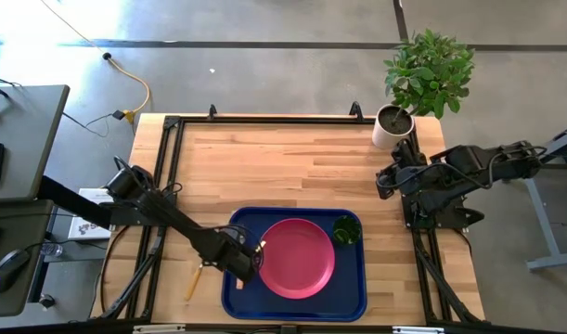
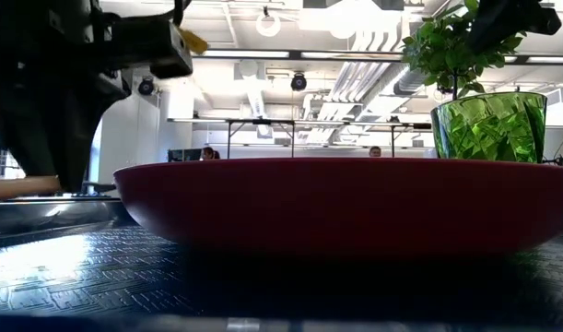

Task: Pick and place plate/cup/fork/spoon on tray
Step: Put the orange fork on the blue tray to the left of the pink plate

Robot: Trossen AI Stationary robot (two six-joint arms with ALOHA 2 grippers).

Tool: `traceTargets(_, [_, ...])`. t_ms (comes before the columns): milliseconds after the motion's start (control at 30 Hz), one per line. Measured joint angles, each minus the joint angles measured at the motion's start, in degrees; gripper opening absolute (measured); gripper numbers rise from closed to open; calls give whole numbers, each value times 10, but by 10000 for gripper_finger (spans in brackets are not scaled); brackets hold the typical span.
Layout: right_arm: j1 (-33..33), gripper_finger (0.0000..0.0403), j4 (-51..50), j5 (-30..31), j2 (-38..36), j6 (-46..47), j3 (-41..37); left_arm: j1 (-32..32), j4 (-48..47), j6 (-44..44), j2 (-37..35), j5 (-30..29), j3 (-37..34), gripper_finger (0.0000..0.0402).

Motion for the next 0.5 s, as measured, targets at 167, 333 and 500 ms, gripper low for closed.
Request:
traceTargets(167, [0,79,0,-3,0,0,0,0,5,-1,20,19,0,37])
traceTargets(333, [0,79,0,-6,0,0,0,0,7,-1,28,28,0,38])
traceTargets(500, [0,79,0,-6,0,0,0,1,1,20,28,30,0,38])
